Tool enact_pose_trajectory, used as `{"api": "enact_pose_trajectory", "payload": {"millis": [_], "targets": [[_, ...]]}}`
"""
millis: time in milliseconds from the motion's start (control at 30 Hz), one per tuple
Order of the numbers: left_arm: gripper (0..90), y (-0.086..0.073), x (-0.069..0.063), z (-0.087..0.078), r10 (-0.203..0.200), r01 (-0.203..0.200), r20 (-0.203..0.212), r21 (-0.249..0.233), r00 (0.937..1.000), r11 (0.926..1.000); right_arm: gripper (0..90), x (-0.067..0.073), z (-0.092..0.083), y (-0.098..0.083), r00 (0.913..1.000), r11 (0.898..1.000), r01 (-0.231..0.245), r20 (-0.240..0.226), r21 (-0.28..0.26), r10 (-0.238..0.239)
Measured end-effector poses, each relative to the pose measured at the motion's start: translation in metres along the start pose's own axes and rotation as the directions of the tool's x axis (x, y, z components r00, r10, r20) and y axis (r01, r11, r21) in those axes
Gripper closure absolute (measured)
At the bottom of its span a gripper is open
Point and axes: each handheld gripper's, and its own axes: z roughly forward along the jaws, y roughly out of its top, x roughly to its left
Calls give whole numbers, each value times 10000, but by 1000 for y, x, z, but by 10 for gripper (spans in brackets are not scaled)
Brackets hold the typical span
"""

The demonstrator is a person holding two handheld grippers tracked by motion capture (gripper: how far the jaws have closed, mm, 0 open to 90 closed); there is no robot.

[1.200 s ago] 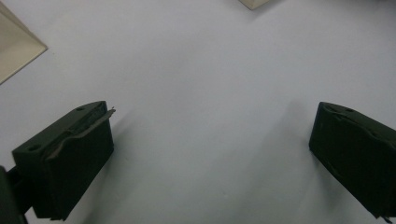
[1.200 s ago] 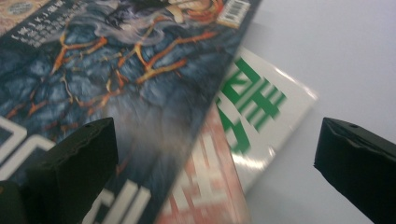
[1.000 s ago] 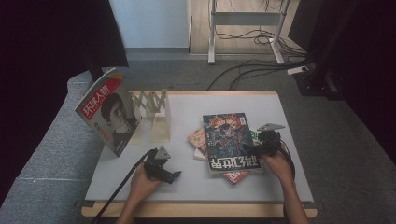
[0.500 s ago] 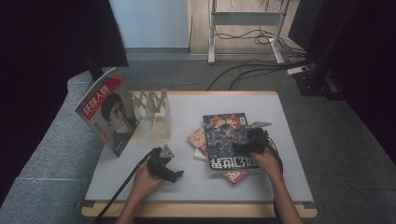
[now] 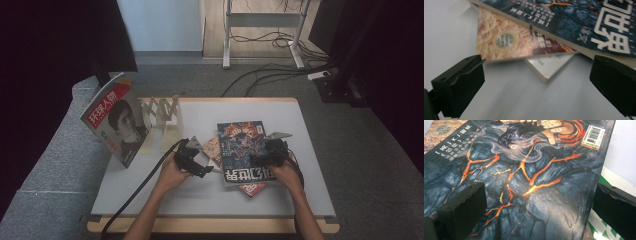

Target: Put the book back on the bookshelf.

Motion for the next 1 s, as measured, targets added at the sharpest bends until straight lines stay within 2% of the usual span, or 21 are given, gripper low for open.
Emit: {"api": "enact_pose_trajectory", "payload": {"millis": [167, 233, 367, 467, 600, 700, 1000], "targets": [[0, 13, 1, 15, 27, -25, 449, -49, 9990, 10000, 0, 4, -2, 1, 9997, 9996, 216, 116, 163, -218], [0, 17, 1, 20, 149, -150, 400, 24, 9991, 9999, 0, 6, -2, 1, 9995, 9993, 315, -19, 177, -315], [0, 25, -1, 29, 211, -213, 561, 33, 9982, 9998, 0, 13, -1, 1, 9986, 9987, 493, -181, 141, -490], [0, 27, -2, 34, 70, -67, 748, -44, 9972, 10000, 0, 17, 0, 1, 9983, 9985, 529, -234, 107, -527], [0, 25, -5, 44, 178, -205, 757, 352, 9970, 9992, 0, 18, 0, 1, 9981, 9984, 562, -257, 89, -560], [0, 25, -10, 48, 132, -153, 772, 256, 9969, 9996, 0, 18, -1, 0, 9982, 9986, 534, -268, 45, -532], [0, 25, -22, 47, -48, 29, 409, 458, 9992, 9989, 0, 21, -5, -2, 9970, 9973, 717, -316, 152, -712]]}}
